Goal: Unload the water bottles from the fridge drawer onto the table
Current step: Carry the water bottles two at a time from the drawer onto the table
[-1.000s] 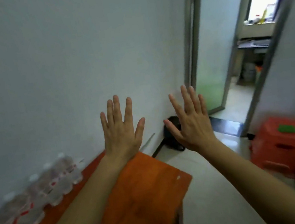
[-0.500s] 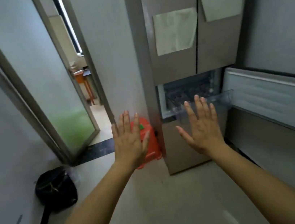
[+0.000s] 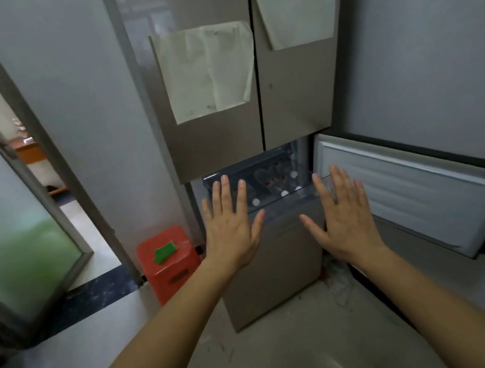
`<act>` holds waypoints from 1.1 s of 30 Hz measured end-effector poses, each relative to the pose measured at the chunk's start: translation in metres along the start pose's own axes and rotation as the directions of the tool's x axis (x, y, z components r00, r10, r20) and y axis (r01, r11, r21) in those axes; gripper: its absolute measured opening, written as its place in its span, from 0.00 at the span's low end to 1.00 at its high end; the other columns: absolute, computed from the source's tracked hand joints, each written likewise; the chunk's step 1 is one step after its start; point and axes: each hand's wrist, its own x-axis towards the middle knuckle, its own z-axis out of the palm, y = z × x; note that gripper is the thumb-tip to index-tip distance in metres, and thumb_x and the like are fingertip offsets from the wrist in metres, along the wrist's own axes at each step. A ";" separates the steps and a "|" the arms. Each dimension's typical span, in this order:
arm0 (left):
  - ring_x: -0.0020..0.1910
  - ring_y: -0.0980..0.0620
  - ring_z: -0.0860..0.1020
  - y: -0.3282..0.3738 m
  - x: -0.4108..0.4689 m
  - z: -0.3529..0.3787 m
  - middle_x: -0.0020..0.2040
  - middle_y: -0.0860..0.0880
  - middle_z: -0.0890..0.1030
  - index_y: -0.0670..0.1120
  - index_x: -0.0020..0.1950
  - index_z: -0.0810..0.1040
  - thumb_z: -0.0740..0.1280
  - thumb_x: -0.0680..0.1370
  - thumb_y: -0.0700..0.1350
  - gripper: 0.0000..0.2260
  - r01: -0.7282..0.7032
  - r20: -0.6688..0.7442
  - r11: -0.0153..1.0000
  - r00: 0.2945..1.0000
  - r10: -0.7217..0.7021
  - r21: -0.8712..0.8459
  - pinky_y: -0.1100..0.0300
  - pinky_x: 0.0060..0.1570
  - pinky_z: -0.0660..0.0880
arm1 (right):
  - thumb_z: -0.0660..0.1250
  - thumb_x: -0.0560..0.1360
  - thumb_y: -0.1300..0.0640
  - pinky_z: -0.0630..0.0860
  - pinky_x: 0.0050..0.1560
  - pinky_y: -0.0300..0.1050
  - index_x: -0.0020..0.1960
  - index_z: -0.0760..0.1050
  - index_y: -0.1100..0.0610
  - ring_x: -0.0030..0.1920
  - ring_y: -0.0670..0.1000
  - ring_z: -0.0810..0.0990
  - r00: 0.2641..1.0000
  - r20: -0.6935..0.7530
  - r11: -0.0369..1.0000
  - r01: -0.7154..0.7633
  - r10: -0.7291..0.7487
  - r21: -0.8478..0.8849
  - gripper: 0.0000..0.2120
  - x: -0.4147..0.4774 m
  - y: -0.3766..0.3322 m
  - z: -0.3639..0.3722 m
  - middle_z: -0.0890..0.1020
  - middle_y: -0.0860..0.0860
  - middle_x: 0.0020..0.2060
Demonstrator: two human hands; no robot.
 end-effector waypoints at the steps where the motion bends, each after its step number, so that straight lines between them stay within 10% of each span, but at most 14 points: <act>1: 0.79 0.45 0.33 0.008 0.013 0.010 0.80 0.44 0.33 0.50 0.80 0.36 0.44 0.82 0.64 0.33 -0.010 0.028 1.000 1.000 0.010 -0.003 0.40 0.77 0.42 | 0.53 0.77 0.34 0.49 0.77 0.63 0.81 0.50 0.55 0.80 0.61 0.48 1.000 0.006 1.000 -0.009 0.009 0.001 0.40 0.006 0.013 0.007 0.49 0.62 0.80; 16: 0.80 0.45 0.40 0.056 0.184 0.148 0.82 0.45 0.39 0.51 0.82 0.42 0.38 0.79 0.68 0.34 0.133 0.307 0.979 0.935 -0.175 0.154 0.41 0.77 0.43 | 0.49 0.79 0.33 0.48 0.78 0.58 0.81 0.37 0.49 0.80 0.58 0.42 0.945 0.310 0.984 0.047 -0.100 0.173 0.39 0.165 0.158 0.167 0.39 0.59 0.80; 23: 0.81 0.44 0.42 0.045 0.206 0.191 0.82 0.44 0.42 0.52 0.82 0.43 0.44 0.82 0.64 0.31 0.231 0.439 0.959 0.853 -0.282 0.166 0.40 0.77 0.46 | 0.48 0.80 0.33 0.49 0.78 0.58 0.81 0.44 0.51 0.80 0.59 0.48 0.795 0.560 0.970 0.156 -0.235 0.186 0.37 0.225 0.151 0.238 0.47 0.60 0.80; 33: 0.77 0.39 0.59 -0.010 0.273 0.274 0.79 0.39 0.58 0.48 0.80 0.55 0.51 0.83 0.61 0.29 0.342 0.663 0.940 0.703 -0.256 0.000 0.44 0.72 0.63 | 0.61 0.78 0.40 0.76 0.60 0.56 0.76 0.61 0.51 0.66 0.60 0.73 0.596 0.770 0.971 0.086 -0.229 0.222 0.30 0.284 0.136 0.340 0.73 0.57 0.69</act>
